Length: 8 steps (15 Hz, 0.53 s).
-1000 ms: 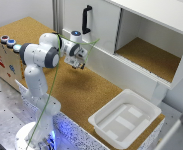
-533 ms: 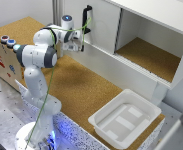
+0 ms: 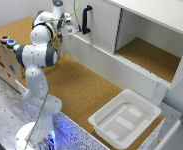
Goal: Place the purple object on top of the drawer
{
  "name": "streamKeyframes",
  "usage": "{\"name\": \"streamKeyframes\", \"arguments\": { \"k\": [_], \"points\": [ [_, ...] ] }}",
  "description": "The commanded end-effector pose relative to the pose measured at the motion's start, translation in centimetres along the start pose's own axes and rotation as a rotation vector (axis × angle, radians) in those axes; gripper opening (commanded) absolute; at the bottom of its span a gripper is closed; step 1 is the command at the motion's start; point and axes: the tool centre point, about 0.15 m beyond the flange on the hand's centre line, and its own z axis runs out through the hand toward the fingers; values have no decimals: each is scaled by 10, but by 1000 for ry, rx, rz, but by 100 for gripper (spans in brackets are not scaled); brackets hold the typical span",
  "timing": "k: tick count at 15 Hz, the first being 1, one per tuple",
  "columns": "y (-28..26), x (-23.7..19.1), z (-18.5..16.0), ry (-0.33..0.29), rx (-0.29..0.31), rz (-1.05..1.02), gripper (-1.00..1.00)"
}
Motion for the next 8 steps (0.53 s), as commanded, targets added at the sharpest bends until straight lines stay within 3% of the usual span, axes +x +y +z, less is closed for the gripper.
{"name": "streamKeyframes", "arguments": {
  "k": [1,3,8],
  "points": [
    [-22,57,4,-96,219,-257,-100],
    [-42,68,11,-137,303,-365,-100],
    [-46,79,23,-185,360,-415,-100]
  ]
}}
